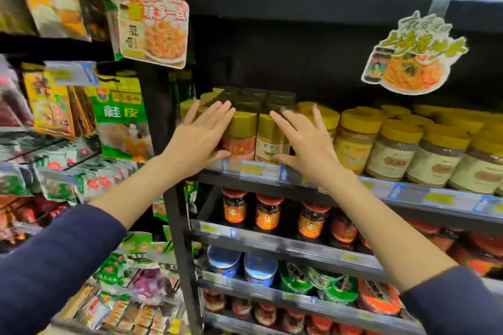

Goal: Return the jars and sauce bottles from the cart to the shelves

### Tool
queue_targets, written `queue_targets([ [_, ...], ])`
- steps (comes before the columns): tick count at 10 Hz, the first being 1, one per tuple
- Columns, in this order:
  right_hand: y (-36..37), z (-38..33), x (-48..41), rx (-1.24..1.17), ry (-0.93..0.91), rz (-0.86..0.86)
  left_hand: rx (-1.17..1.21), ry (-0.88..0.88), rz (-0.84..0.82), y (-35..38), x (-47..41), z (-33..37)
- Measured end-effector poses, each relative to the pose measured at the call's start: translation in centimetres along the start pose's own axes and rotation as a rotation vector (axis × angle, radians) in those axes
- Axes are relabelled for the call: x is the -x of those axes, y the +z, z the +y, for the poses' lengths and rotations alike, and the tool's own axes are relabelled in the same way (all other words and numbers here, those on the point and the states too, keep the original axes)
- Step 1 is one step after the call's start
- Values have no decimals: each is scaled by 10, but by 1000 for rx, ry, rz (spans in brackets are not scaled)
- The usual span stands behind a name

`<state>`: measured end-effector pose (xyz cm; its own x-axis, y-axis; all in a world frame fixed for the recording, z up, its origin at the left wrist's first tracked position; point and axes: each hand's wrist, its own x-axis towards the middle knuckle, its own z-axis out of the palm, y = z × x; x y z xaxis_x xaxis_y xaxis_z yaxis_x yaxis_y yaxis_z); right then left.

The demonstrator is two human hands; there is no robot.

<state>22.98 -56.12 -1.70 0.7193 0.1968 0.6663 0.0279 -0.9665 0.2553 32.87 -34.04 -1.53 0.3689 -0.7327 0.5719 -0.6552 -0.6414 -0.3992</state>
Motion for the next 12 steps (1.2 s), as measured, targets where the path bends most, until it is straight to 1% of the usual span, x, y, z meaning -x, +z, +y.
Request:
queue_targets([
  [1,4,1,-2,66,-18,-15,37,0,38,4,-2,0],
  [2,7,4,-2,90,-39,12,87,1,51,8,-4,-1],
  [3,7,6,-3,108,-52,14,111,-13,33,12,-5,-2],
  [4,8,8,-6,144,-44,-20,125,-26,51,16,-8,-1],
  [8,12,6,-8,204,-14,-54,55,-113,4,22,-19,7],
  [9,10,5,-8,224,-10,-96,41,-118,-28,20,-19,9],
  [10,1,6,-7,193,-32,-155,30,-108,-47,11,-16,10],
  [11,-6,7,-1,151,-56,-154,69,-93,-26,7,-12,12],
  [12,-13,11,18,34,-24,-148,113,-41,50,2,-7,22],
])
